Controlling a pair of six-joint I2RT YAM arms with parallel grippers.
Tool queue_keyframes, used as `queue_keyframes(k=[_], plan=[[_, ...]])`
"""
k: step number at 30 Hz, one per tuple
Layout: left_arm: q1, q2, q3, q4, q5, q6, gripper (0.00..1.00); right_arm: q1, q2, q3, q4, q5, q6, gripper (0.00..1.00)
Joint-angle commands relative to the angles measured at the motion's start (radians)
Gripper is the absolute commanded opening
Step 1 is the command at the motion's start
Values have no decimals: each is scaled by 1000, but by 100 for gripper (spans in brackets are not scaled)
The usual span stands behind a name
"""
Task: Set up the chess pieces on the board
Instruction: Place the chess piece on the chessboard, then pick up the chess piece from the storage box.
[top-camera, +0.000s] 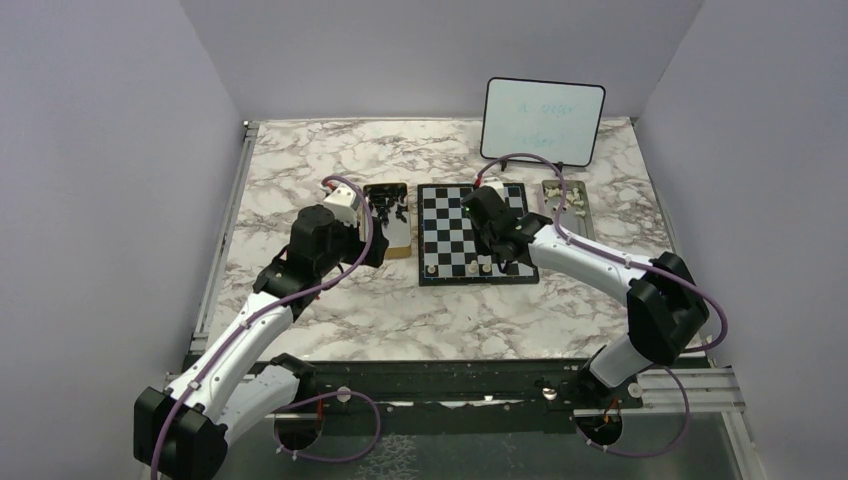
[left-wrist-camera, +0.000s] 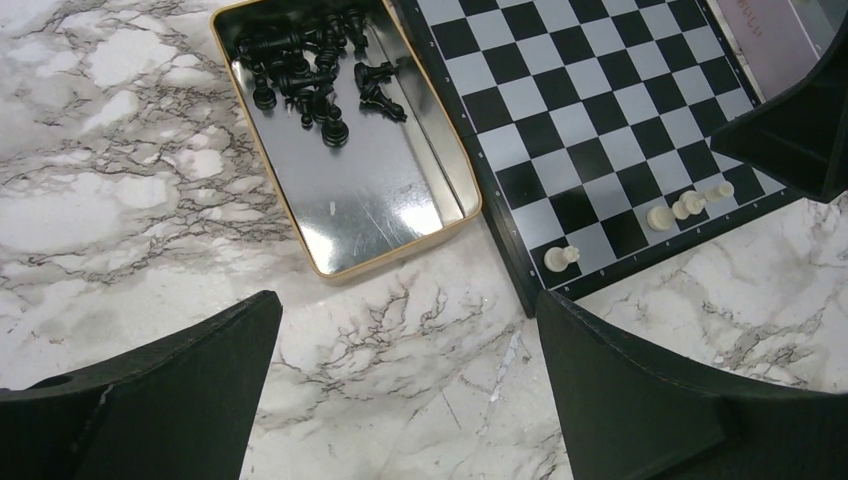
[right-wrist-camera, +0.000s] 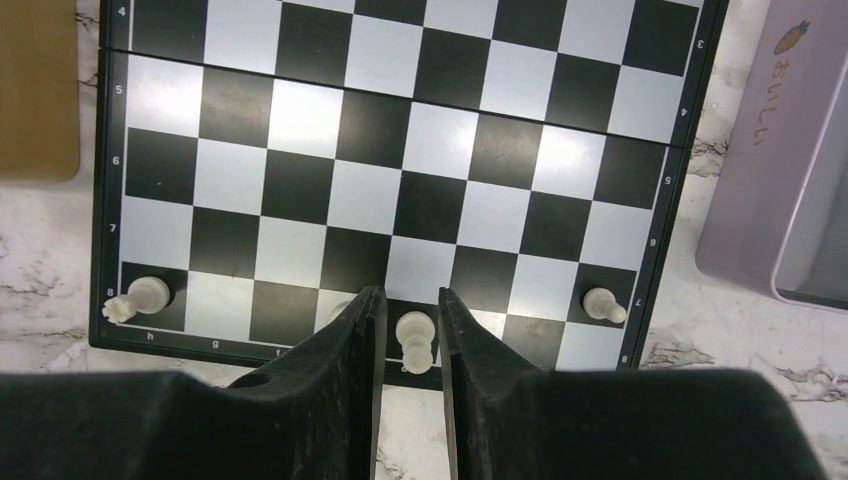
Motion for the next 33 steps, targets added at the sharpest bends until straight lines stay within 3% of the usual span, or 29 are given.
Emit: queue_keyframes(k=[1,6,11,19,24,33], plan=[[6,-24,-15,32,29,-10,99,1,-14,29,-38,72,-15,30],[6,8,-4,21,67,-17,99,-63,-17,52,-27,42,-66,30],[6,48,30,6,140,-46,99,-142,-29,76,-26,109,-115,30],[6,9,-28,16,220,-65,99,-440,-62,45,119,25,-161,31],[6,6,-32,18,222,-62,99,-593,42,96,161,-66,-81,35],[6,-25,-44,35,242,-79,99,-668,233,196,178,-59,32,34]])
